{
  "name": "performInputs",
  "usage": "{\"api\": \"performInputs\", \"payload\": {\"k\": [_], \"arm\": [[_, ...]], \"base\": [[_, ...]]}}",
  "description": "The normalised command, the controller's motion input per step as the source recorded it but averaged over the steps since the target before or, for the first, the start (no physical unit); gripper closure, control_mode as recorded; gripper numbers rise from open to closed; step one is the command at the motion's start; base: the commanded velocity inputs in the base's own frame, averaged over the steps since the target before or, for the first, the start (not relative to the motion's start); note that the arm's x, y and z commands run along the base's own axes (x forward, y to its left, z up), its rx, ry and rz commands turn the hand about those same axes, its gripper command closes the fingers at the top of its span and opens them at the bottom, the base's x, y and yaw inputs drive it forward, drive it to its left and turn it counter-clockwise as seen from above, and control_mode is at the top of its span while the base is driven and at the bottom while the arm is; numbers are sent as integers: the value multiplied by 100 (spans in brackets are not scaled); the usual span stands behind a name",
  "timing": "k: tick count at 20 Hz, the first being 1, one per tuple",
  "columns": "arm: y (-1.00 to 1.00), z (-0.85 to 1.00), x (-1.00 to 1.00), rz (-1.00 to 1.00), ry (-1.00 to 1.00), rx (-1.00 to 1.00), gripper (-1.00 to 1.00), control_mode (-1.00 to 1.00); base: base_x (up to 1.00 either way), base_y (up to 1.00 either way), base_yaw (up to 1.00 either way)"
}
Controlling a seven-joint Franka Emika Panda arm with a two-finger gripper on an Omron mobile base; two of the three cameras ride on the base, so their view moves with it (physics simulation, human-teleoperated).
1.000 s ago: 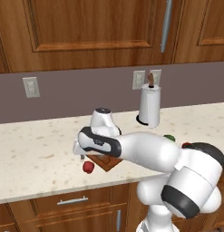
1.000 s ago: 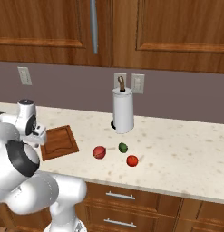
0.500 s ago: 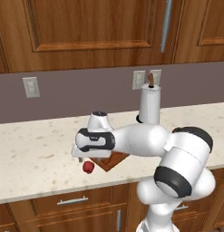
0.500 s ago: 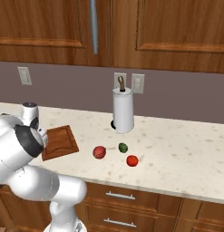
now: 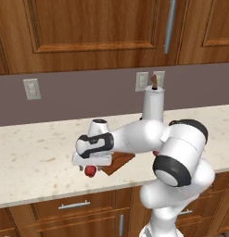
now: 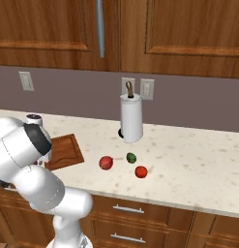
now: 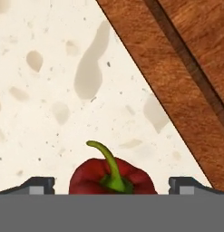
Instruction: Place the avocado, onion, tomato, and bell pepper on the cutting board.
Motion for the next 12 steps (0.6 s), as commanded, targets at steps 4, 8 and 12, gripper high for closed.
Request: {"api": "performInputs", "payload": {"k": [4, 8, 12], "arm": [[7, -28, 0, 0, 3, 0, 100, -100], [0, 6, -26, -1, -2, 0, 100, -100], [-3, 46, -63, -1, -11, 0, 100, -100]], "base": [[0, 0, 0], [0, 0, 0], [0, 0, 0]]}}
